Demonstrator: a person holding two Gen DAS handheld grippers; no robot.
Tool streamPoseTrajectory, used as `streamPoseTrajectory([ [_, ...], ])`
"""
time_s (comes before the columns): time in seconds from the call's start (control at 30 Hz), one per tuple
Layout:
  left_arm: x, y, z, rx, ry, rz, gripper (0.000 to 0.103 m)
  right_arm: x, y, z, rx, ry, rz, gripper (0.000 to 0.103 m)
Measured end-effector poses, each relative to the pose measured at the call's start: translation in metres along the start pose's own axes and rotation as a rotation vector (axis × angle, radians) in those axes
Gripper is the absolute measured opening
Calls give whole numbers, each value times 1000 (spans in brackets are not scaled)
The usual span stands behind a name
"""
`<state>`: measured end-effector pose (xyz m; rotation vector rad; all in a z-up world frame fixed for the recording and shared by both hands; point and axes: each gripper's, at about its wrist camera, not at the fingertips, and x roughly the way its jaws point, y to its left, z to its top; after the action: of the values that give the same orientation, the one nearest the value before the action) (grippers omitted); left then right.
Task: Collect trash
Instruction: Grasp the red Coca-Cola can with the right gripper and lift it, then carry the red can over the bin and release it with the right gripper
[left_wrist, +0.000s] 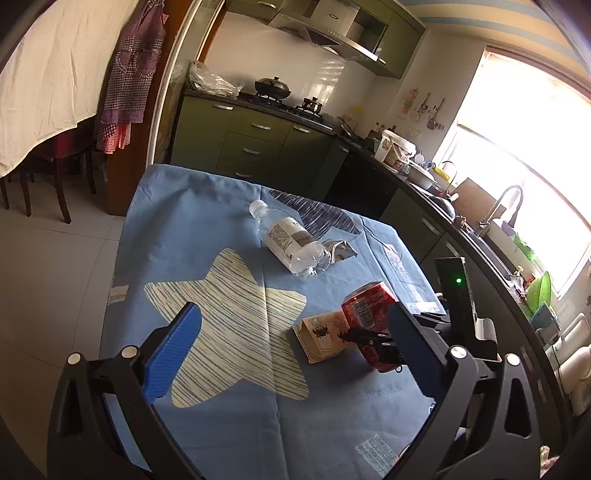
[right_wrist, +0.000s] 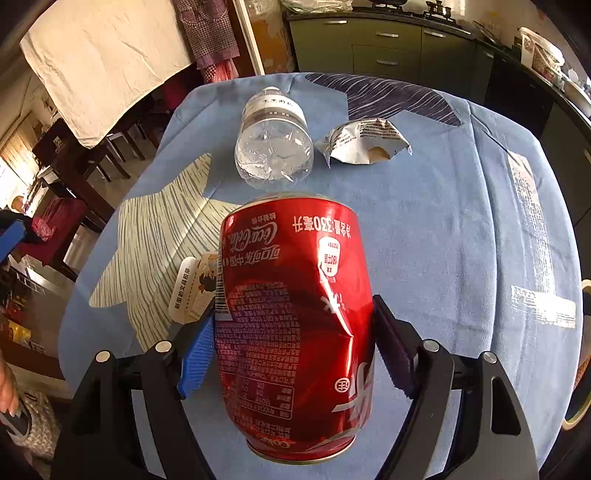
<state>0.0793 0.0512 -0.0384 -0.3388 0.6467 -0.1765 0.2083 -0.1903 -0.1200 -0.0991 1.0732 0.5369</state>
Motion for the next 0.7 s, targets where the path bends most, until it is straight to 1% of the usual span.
streamPoseTrajectory([
  [0.23,3,-4,-1,7,9,-2,96,-26,-13,-3,37,-50,43,77],
  [0.3,2,-7,-1,15,10,-2,96,-37,-23,-5,59,-69,54,77],
  [0.4,3,-12,-1,32,11,-3,96,-57,-49,-9,104,-100,45,77],
  [0.53,5,-18,-3,51,13,2,96,-90,-114,-16,231,-156,-19,77],
  [0.57,6,-20,-3,54,17,0,96,-97,-134,-19,266,-171,-47,77],
  [0.63,10,-23,-3,60,27,-1,96,-113,-178,-27,339,-204,-132,77],
  [0.7,13,-27,-4,67,37,-3,96,-122,-227,-37,430,-214,-202,77],
])
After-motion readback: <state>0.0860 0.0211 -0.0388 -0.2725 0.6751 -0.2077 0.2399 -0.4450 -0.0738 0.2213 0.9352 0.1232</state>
